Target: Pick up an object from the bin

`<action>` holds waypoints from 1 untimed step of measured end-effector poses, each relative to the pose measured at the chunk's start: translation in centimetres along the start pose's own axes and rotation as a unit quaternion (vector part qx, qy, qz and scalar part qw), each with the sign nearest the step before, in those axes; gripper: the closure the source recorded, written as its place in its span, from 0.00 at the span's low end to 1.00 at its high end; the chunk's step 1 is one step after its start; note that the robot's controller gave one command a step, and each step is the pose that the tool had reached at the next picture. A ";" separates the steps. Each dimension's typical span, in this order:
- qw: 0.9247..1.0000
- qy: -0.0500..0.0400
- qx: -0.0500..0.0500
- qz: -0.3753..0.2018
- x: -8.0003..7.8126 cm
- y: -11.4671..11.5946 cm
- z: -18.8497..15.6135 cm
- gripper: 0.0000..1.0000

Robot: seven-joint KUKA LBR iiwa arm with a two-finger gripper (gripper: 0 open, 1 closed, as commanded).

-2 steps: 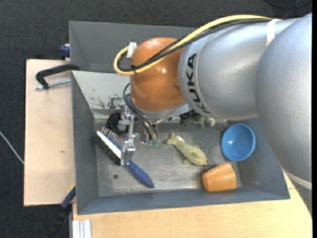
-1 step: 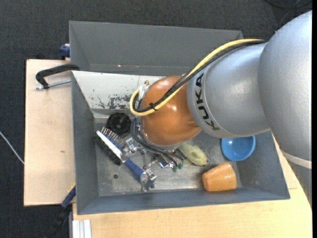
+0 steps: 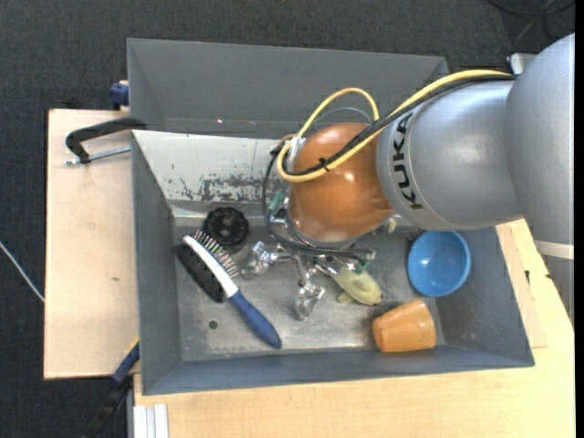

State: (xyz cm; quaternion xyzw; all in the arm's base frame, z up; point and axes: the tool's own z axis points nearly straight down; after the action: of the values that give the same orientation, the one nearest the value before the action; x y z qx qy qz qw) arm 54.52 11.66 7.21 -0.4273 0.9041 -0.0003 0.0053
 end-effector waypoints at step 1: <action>0.999 -0.002 -0.001 -0.054 -4.7 4.9 -7.1 0.00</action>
Offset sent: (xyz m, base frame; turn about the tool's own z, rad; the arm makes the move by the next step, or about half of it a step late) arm -0.0101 0.0617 0.0661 -0.1028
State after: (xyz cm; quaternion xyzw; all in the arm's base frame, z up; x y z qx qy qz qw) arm 53.67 18.42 14.32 -0.4752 0.8798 0.0014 0.0071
